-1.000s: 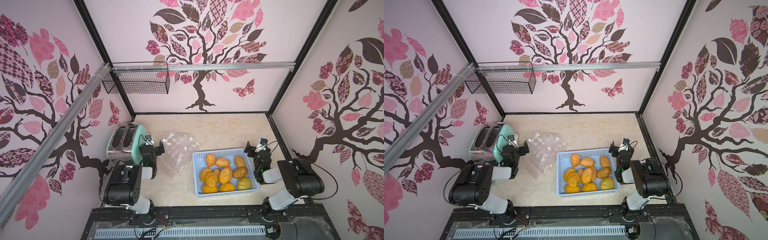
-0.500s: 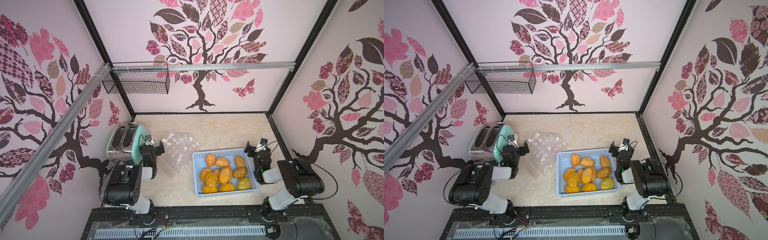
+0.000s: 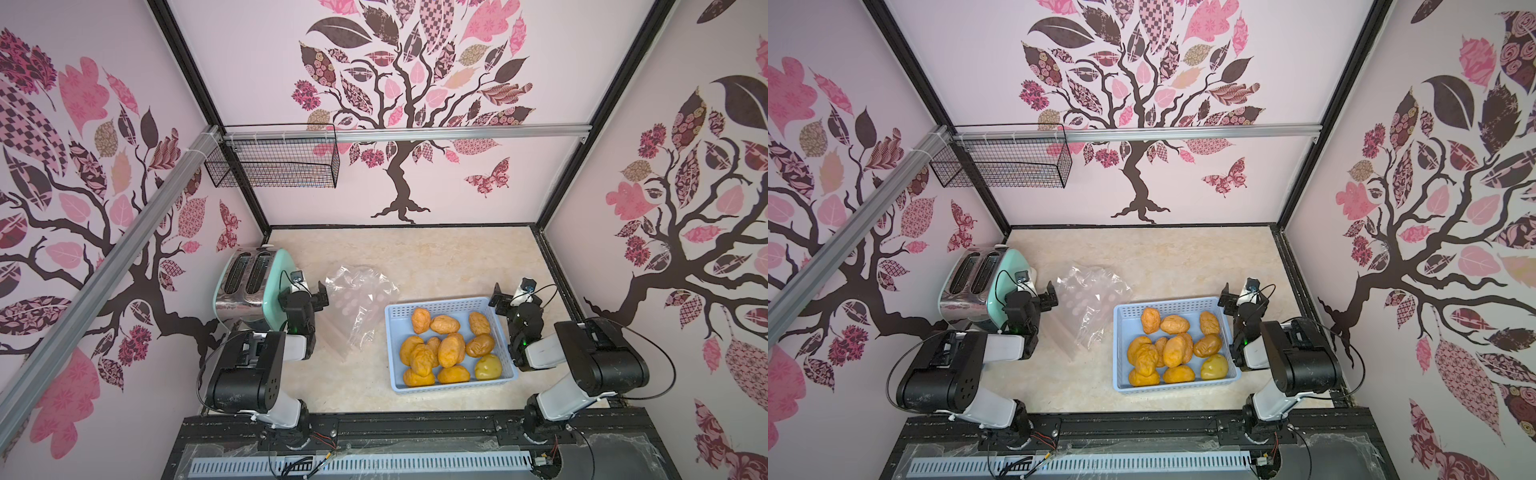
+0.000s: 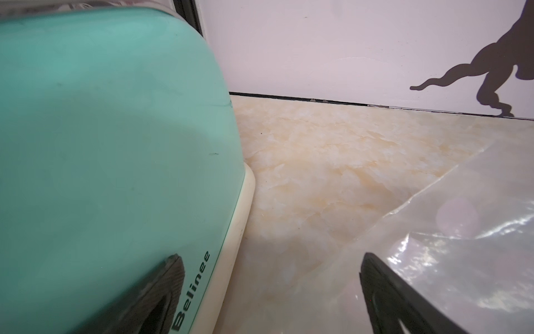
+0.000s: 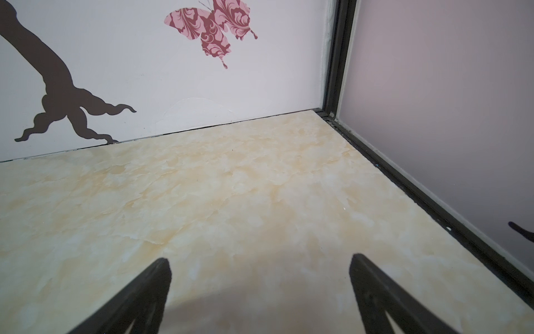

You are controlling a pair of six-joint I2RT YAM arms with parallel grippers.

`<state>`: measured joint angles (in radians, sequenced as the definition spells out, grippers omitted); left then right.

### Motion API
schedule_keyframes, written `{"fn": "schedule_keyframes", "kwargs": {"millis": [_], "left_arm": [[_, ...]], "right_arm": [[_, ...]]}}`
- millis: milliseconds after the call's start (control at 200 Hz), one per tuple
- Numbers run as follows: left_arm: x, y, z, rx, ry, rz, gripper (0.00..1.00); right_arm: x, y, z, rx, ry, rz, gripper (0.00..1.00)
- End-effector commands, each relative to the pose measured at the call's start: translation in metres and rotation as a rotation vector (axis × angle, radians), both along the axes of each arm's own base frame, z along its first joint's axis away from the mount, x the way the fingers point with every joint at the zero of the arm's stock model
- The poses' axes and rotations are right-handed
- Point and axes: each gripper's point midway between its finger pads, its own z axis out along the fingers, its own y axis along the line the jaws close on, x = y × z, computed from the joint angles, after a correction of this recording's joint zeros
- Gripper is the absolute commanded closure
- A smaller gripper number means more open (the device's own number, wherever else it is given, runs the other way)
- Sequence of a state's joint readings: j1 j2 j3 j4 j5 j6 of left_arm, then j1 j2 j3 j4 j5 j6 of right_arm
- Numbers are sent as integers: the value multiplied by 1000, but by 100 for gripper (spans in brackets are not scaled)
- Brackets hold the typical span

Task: Put the potatoes into a zipper bag and zip it
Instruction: Adjust the zipper food storage bag at the center of the board.

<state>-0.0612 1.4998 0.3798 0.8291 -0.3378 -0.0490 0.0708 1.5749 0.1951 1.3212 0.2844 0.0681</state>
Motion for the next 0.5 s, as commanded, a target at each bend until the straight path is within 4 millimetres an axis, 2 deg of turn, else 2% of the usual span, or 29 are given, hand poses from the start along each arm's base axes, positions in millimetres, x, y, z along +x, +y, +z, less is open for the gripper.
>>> {"fn": "schedule_keyframes", "kwargs": {"millis": [0,65,130,205,260,340,390,450,495], "left_arm": [[-14,11,35,47,-30,115,2],[-24,14,58,21,-69,138,2],[-36,14,72,-31,-89,157,2],[-45,9,92,-71,-113,152,2],[-52,7,111,-127,-175,176,2],[-55,-8,133,-269,-287,109,2],[-54,-20,144,-391,-324,52,2],[-58,-24,155,-526,-323,50,2],[-59,-35,170,-561,-308,-22,2]], "right_arm": [[-9,-7,26,8,-79,-42,1],[-10,-6,36,6,-84,-38,1],[-14,-9,50,12,-108,-51,0],[-31,-17,80,37,-231,-99,0],[-50,-28,101,146,-361,-156,1],[-72,-42,110,415,-492,-220,0],[-76,-37,115,490,-497,-178,1],[-70,-15,127,403,-409,-46,1],[-69,-9,140,409,-387,-11,0]]}}
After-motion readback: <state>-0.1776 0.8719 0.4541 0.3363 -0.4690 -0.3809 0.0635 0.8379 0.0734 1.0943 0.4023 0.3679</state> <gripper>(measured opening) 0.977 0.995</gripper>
